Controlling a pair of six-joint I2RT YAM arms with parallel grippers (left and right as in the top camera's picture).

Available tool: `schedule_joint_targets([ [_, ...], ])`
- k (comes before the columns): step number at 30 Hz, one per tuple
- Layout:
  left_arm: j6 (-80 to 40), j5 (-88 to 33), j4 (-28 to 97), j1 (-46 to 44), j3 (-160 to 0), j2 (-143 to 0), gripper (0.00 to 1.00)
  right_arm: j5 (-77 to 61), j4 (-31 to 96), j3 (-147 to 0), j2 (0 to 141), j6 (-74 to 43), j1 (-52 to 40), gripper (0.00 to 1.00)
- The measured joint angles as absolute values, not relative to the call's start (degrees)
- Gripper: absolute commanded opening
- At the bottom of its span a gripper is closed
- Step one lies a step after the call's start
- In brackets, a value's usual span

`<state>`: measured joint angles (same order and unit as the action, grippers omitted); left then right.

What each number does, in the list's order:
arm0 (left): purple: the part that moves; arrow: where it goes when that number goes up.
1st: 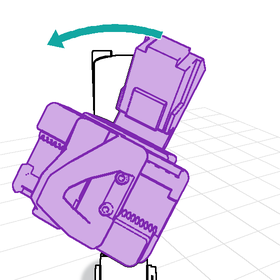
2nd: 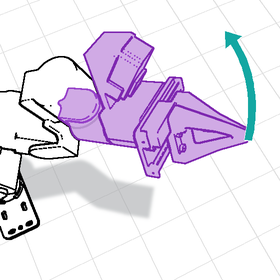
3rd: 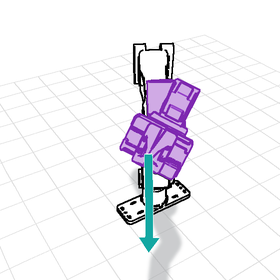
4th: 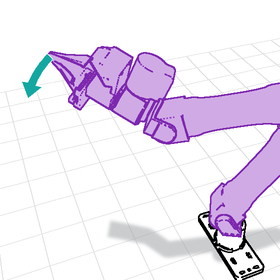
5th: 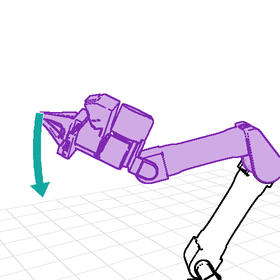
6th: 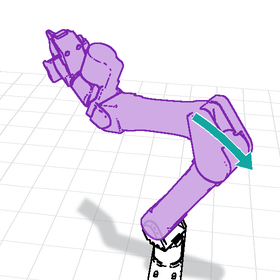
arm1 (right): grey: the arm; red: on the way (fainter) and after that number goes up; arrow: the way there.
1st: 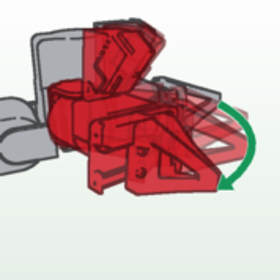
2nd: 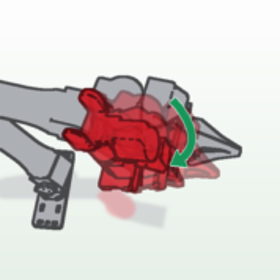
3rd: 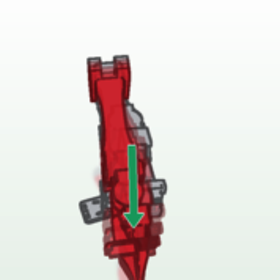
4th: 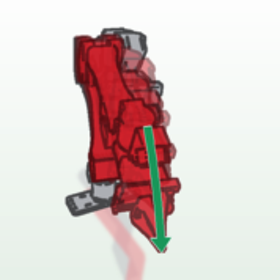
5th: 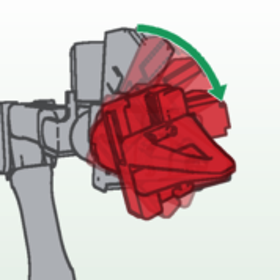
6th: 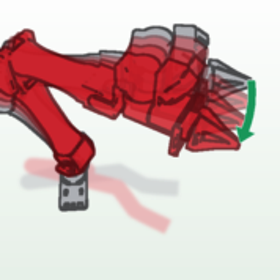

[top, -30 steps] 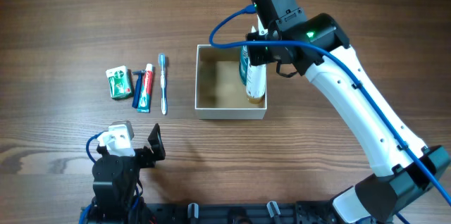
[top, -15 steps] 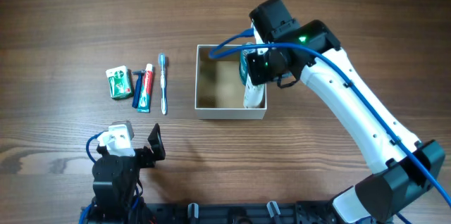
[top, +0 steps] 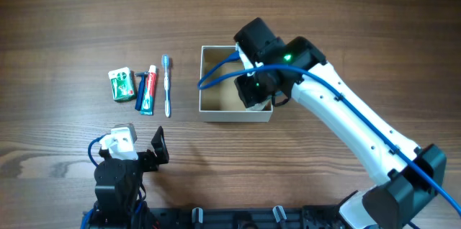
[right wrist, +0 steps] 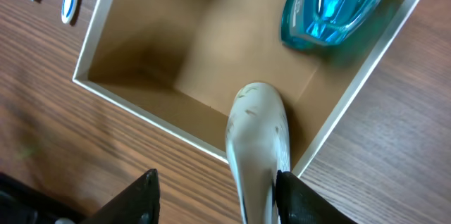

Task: Pack container
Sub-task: 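Lift the right gripper out of the box and park it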

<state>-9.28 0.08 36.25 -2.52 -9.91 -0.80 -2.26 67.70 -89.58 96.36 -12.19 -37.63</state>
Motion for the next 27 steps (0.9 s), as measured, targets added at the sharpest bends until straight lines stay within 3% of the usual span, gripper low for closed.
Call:
schedule_joint_targets([
  [13, -9.3, 0.1, 36.2, -2.5, -9.9, -0.8, 1.00, 12.1, 64.7, -90.0, 84.8, -19.4, -34.9, 0.95],
  [15, -9.3, 0.1, 36.2, -2.5, -9.9, -0.8, 1.00, 12.6, 64.1, -90.3, 82.3, -21.3, -30.1, 0.99],
  [21, -9.3, 0.1, 36.2, -2.5, -9.9, -0.8, 1.00, 6.3, 63.9, -90.9, 77.7, -24.0, -8.2, 1.00],
  [27, -9.4, 0.0, 36.2, -2.5, -9.9, -0.8, 1.00, 0.3, 65.2, -90.9, 77.8, -27.1, 3.1, 1.00],
])
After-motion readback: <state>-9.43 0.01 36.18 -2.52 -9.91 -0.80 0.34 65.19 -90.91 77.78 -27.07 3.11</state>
